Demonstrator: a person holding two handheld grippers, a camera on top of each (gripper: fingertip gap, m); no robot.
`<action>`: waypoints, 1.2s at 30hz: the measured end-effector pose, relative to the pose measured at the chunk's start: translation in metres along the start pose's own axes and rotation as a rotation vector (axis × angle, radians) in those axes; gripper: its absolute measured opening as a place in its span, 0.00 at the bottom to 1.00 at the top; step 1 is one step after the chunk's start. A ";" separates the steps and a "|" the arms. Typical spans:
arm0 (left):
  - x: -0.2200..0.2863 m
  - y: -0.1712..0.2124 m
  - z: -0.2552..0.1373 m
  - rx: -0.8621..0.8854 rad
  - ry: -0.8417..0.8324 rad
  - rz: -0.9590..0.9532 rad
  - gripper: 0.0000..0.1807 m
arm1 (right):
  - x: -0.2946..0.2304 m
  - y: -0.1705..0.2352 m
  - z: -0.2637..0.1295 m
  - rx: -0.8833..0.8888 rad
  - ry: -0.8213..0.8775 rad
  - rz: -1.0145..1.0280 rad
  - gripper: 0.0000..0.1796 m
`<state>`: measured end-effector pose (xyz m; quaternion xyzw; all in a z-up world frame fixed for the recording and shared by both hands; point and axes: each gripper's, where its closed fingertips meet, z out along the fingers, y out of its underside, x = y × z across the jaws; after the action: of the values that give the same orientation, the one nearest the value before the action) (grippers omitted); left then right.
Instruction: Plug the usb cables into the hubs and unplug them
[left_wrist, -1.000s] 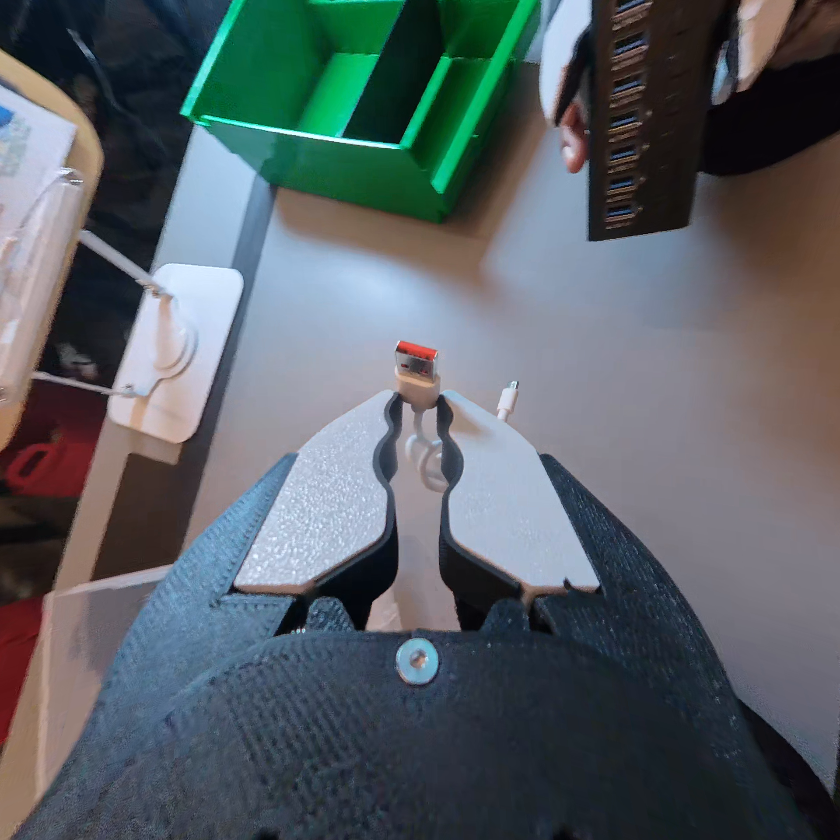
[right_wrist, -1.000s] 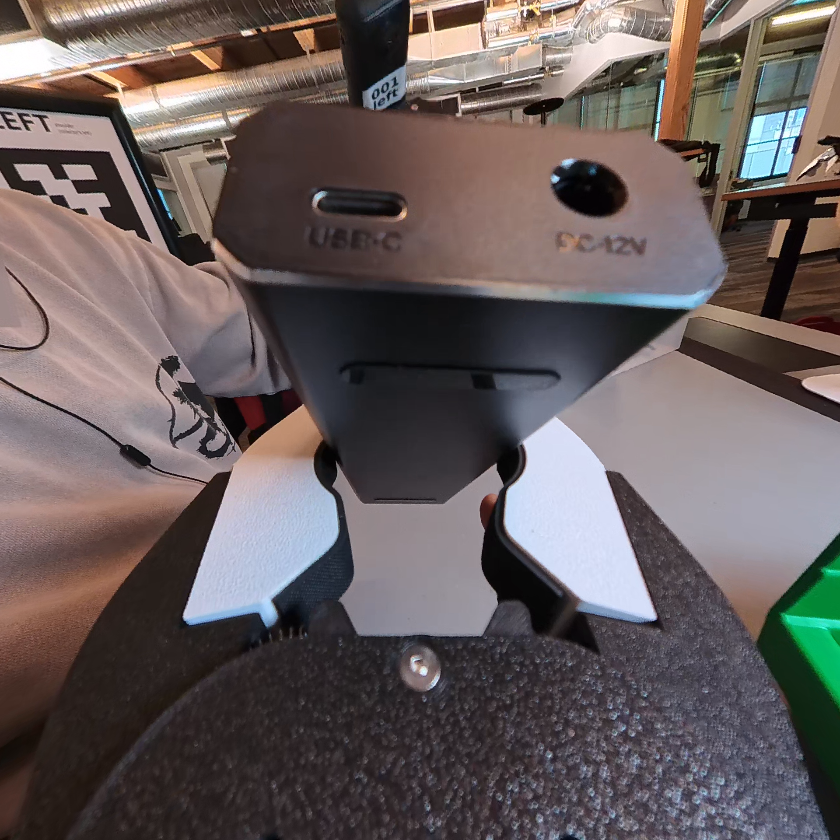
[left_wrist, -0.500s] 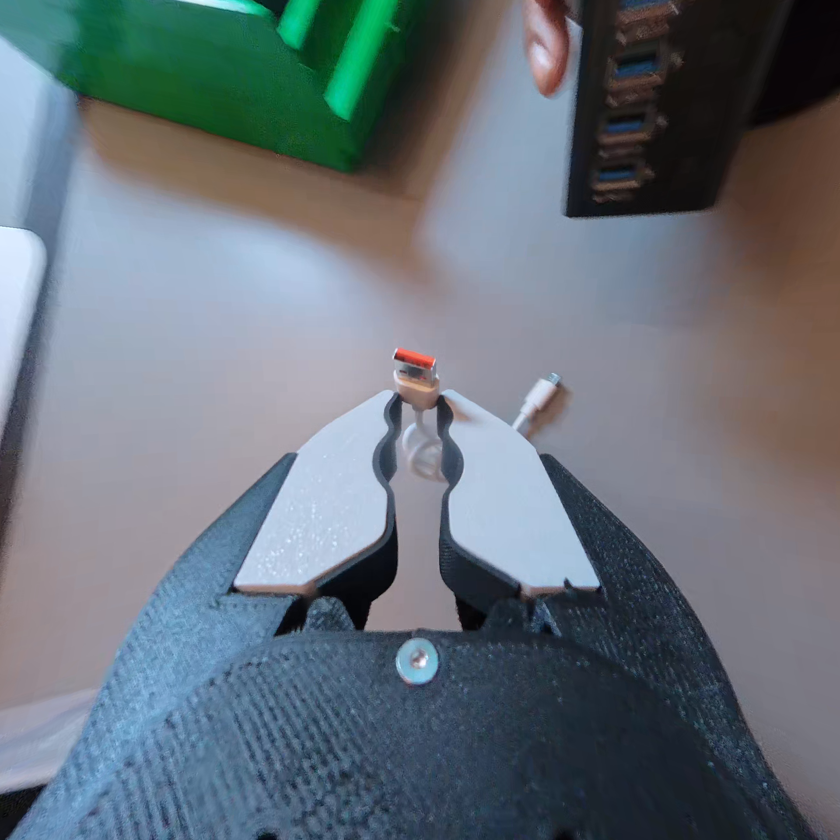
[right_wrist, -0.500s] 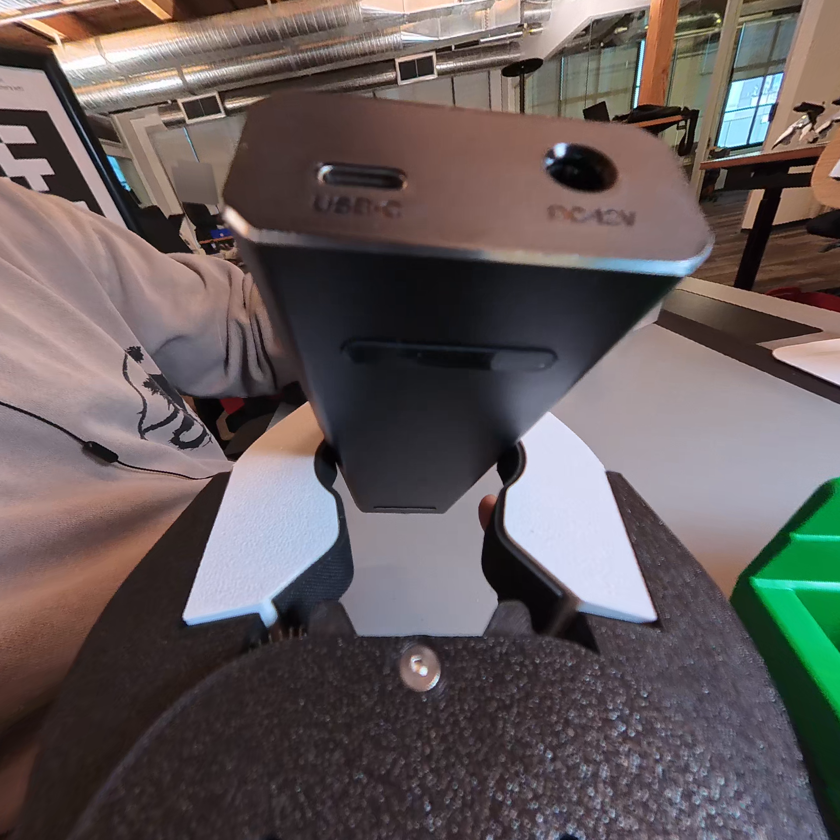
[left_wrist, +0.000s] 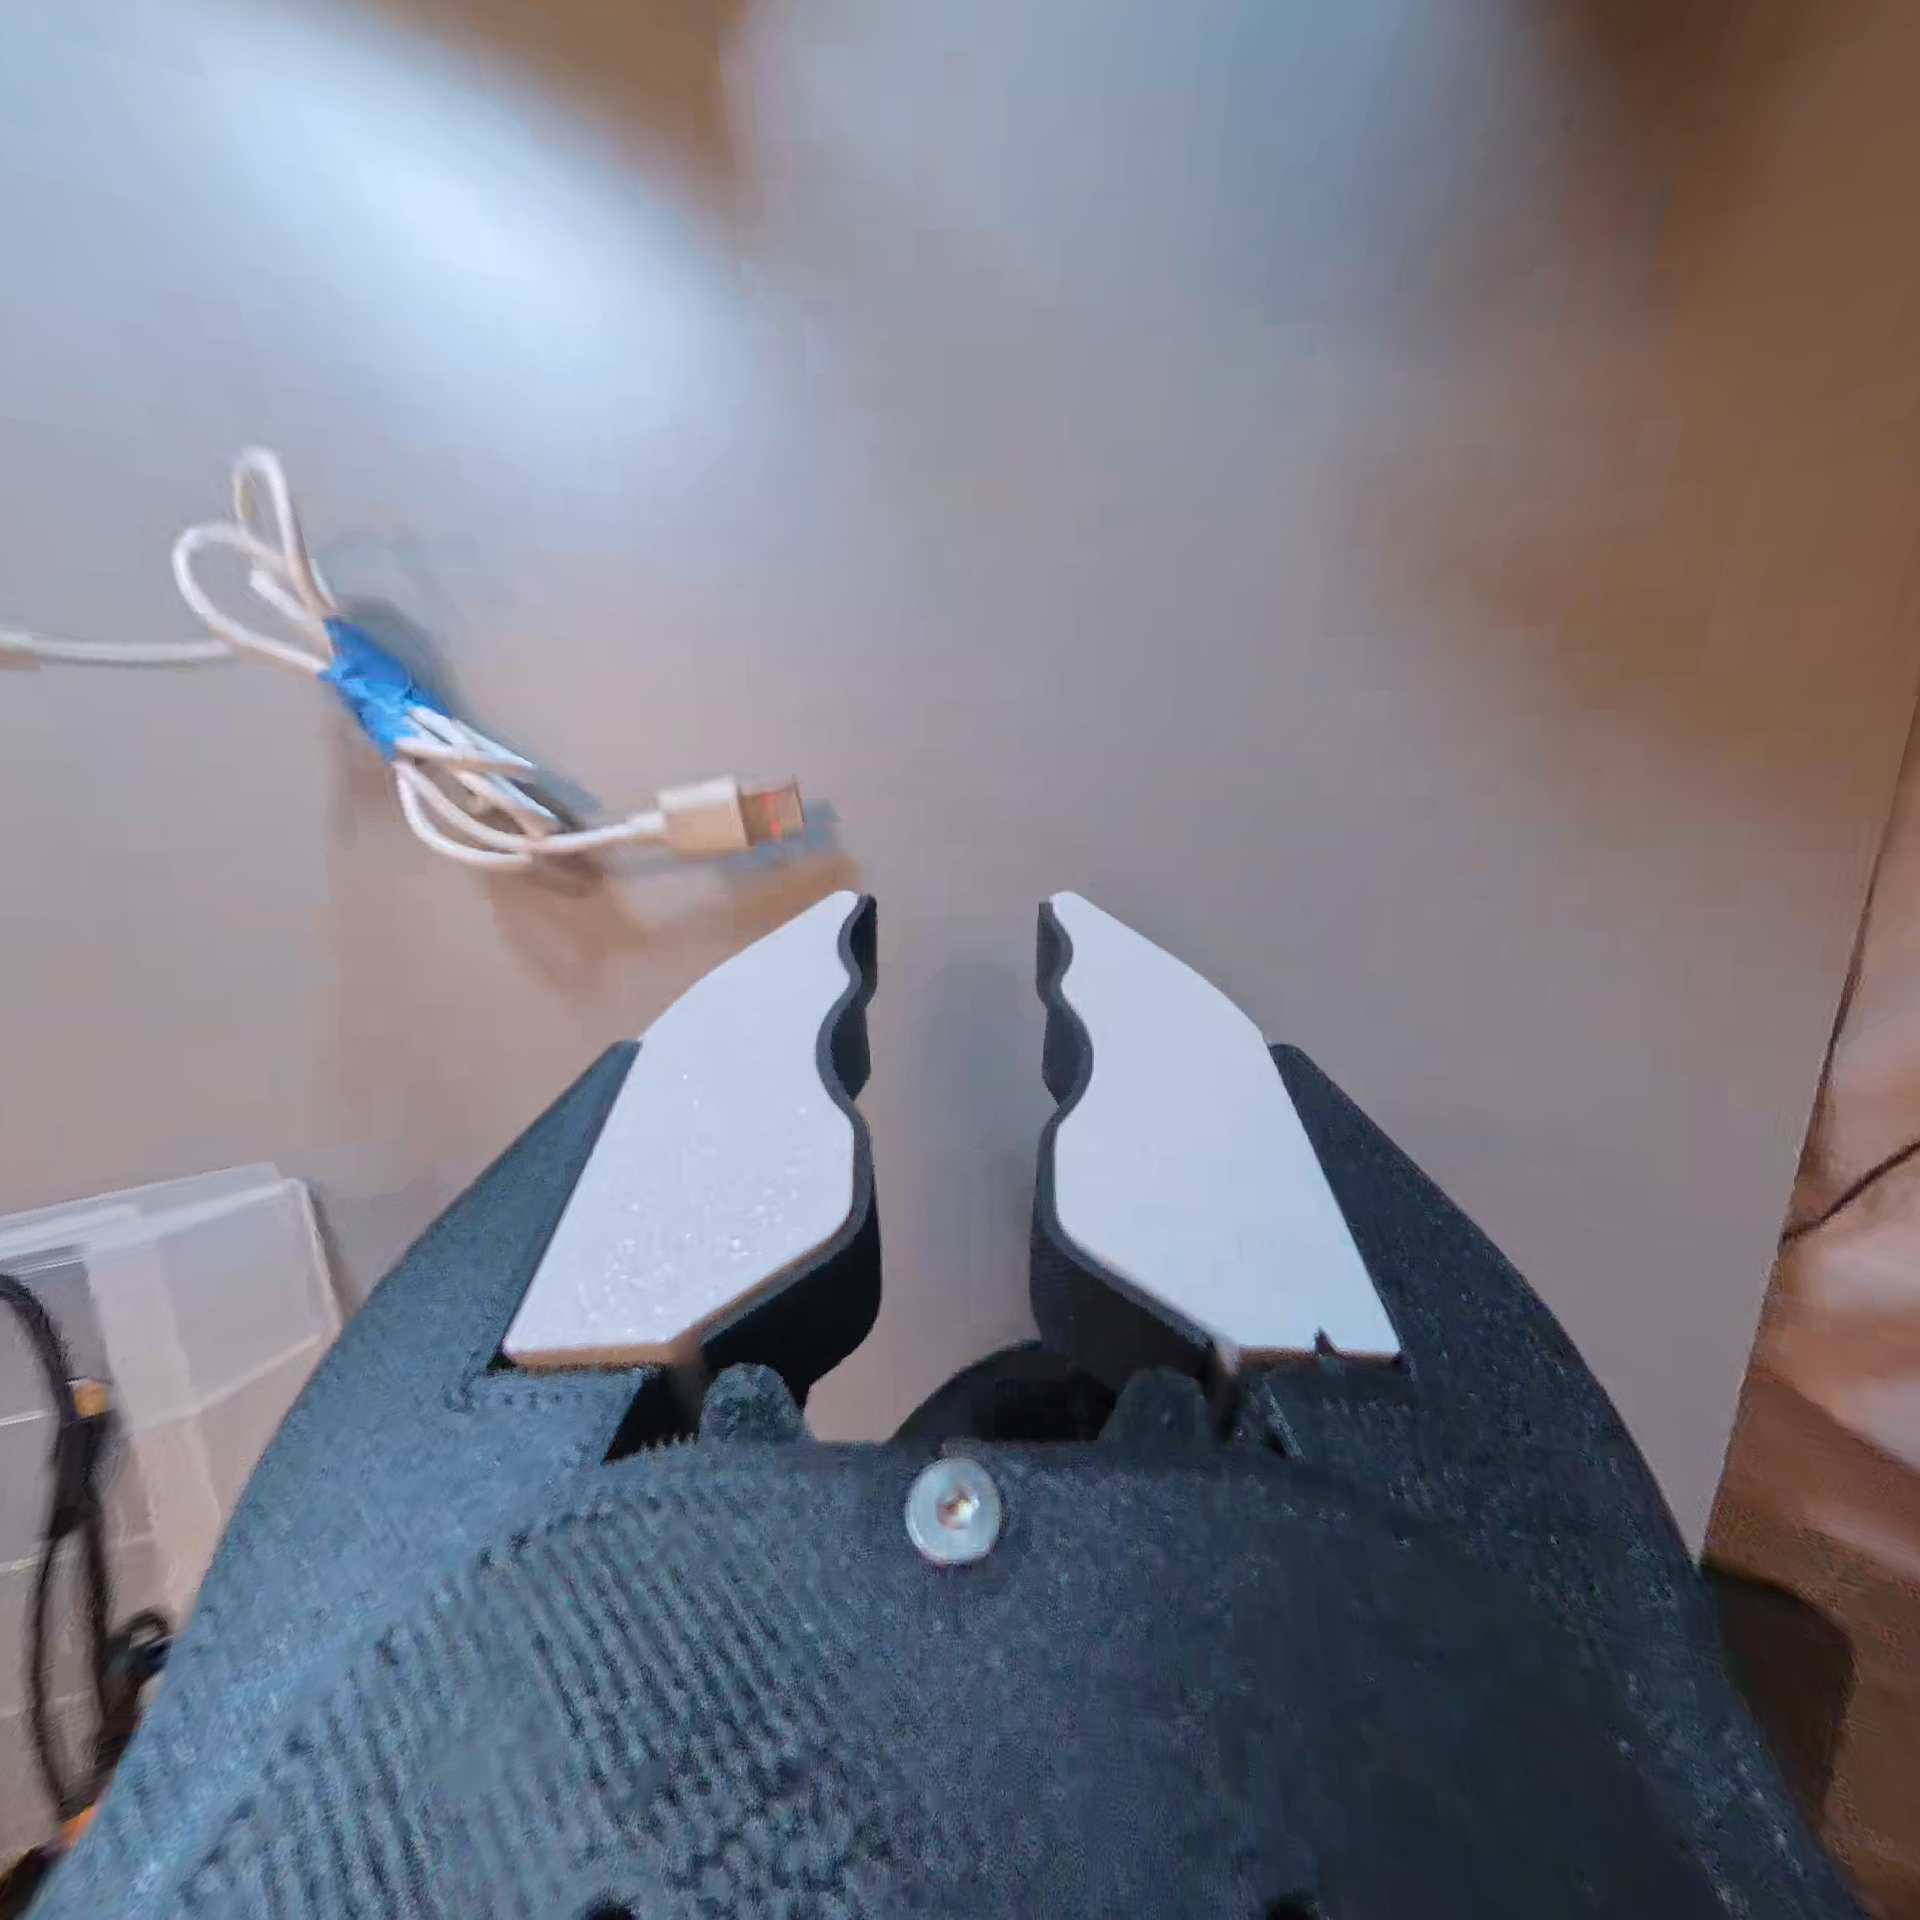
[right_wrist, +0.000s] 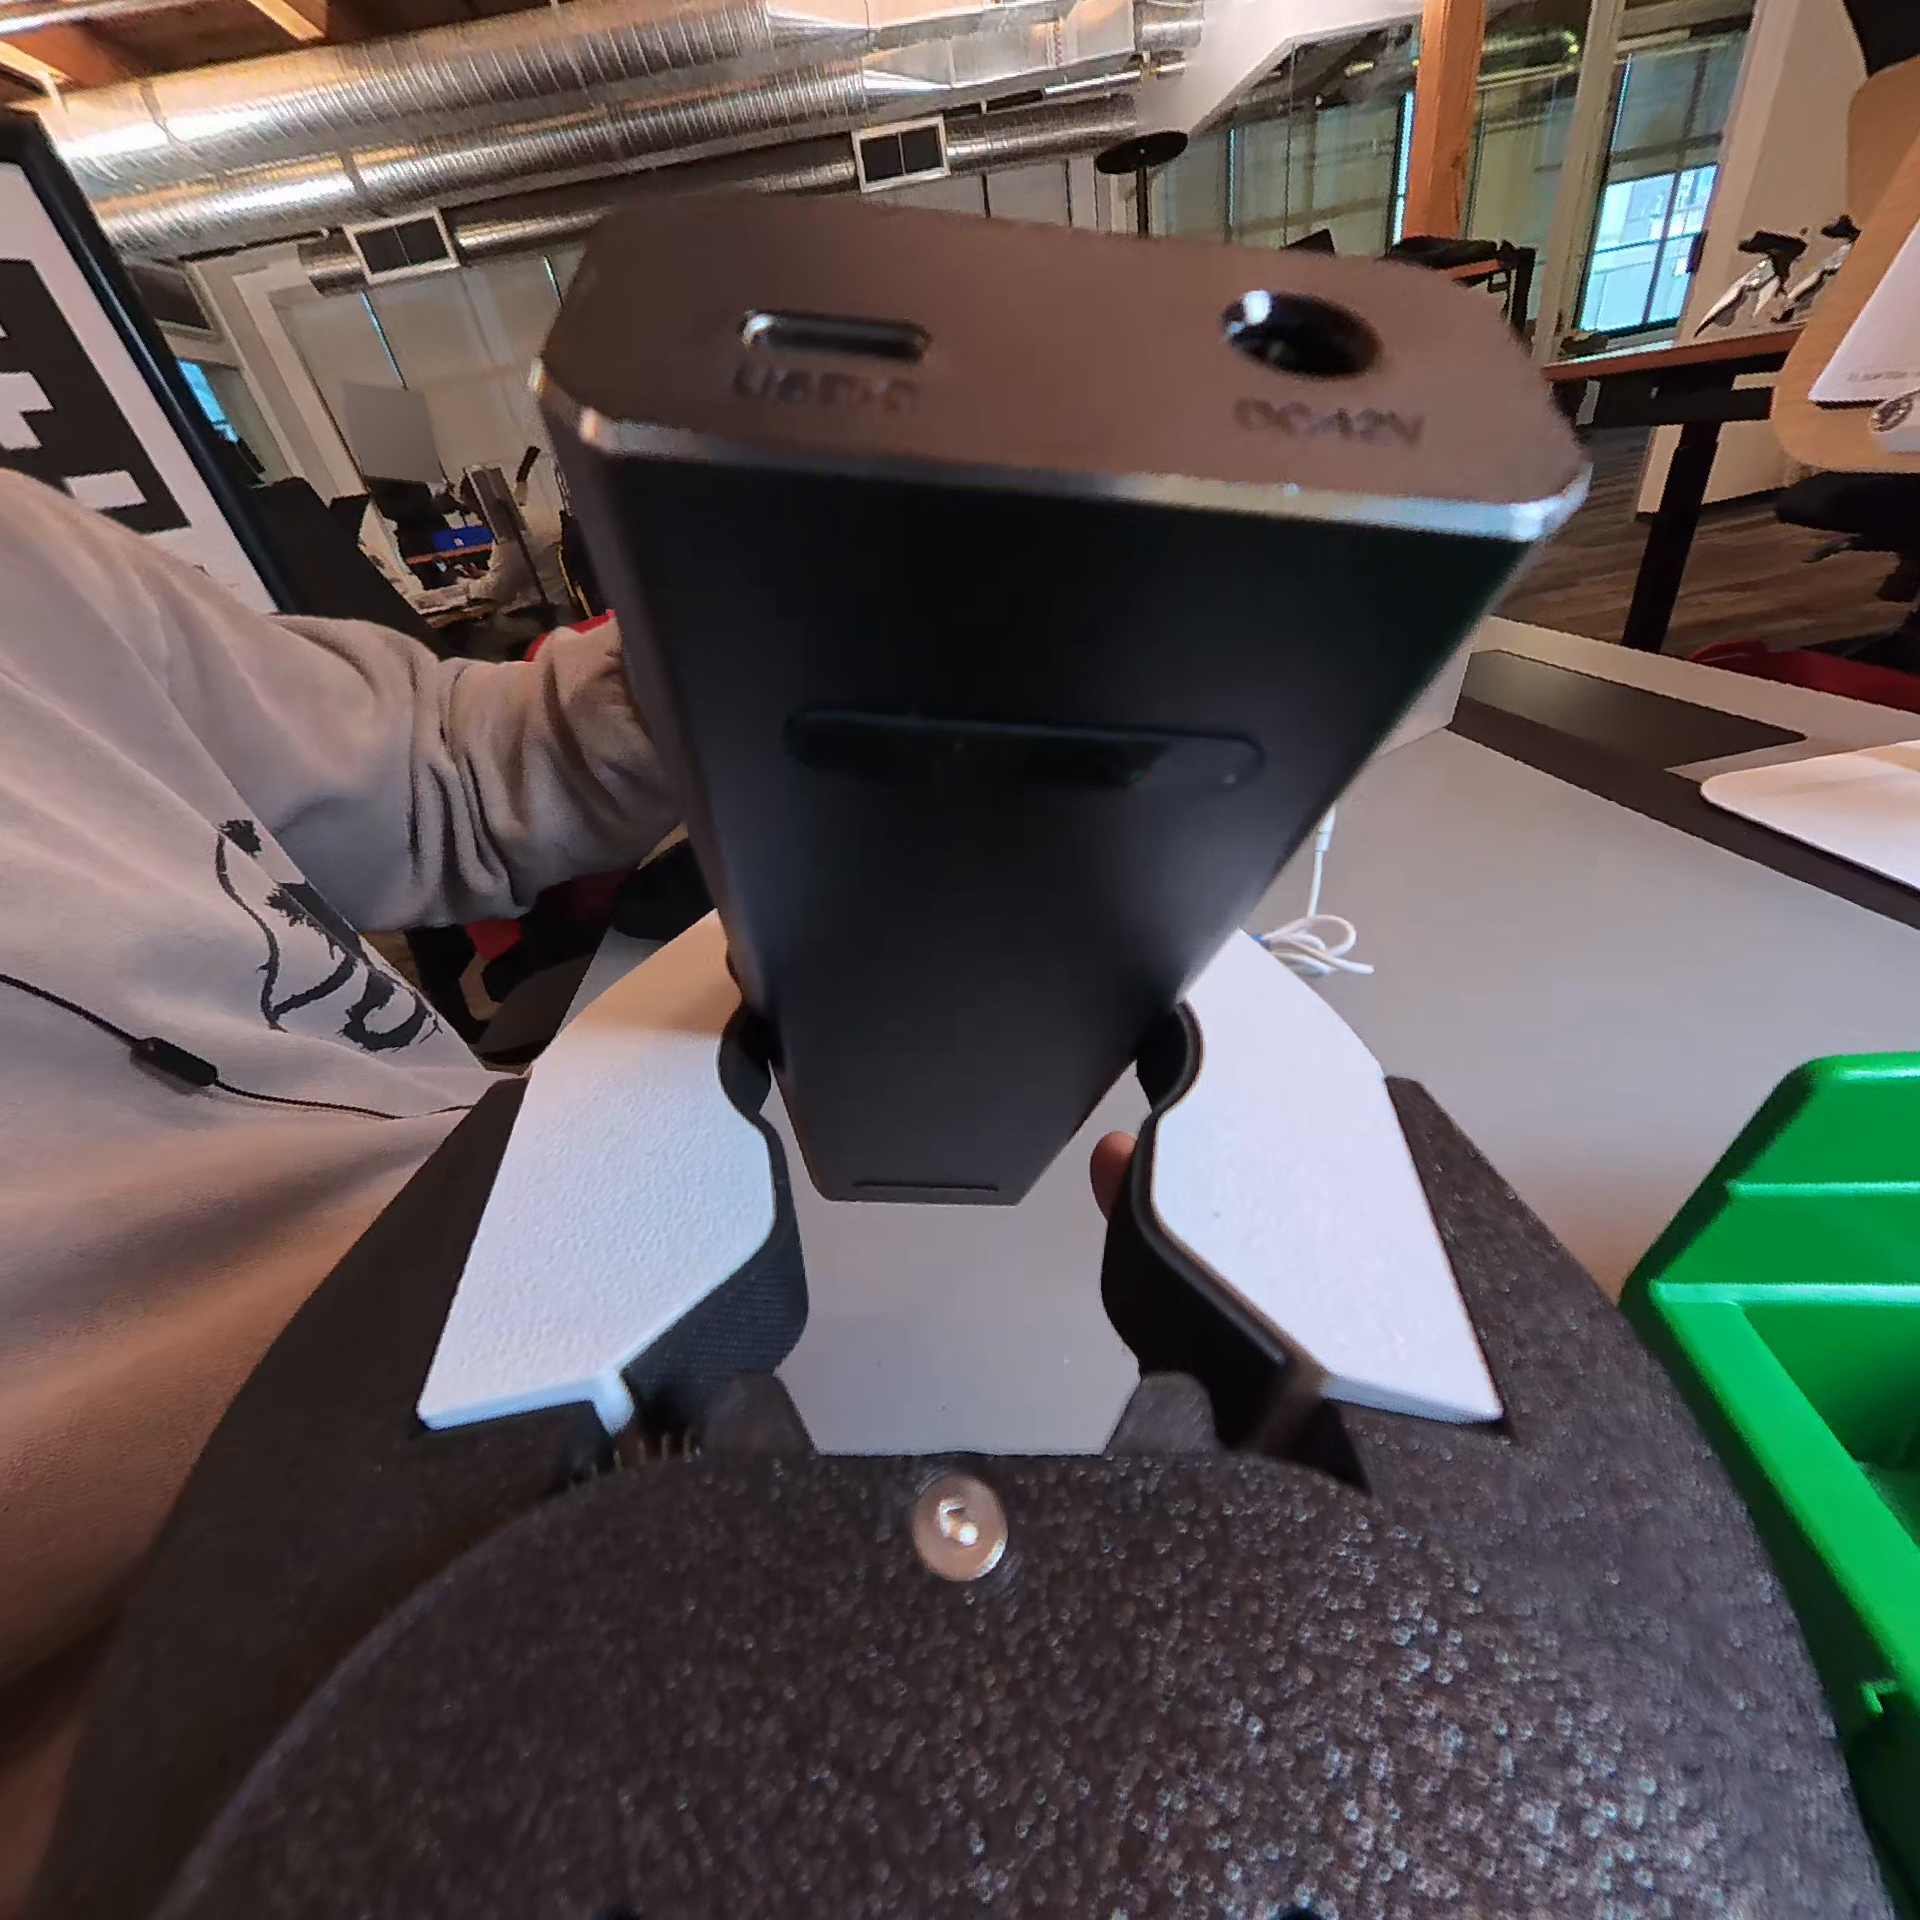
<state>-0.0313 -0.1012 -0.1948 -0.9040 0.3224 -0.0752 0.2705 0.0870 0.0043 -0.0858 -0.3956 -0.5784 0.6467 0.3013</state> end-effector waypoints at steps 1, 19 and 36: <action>0.003 0.002 -0.005 -0.017 -0.010 0.048 0.15 | 0.001 0.000 0.000 0.001 0.002 0.006 0.39; -0.085 0.006 0.035 -0.393 -0.072 0.734 0.16 | 0.001 0.000 -0.004 0.011 -0.008 0.012 0.39; -0.089 -0.018 0.031 0.181 -0.364 0.337 0.13 | 0.001 0.005 0.001 0.004 -0.010 0.037 0.39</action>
<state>-0.0818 -0.0204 -0.2078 -0.8084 0.4063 0.1065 0.4124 0.0858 0.0036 -0.0904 -0.4026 -0.5712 0.6551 0.2871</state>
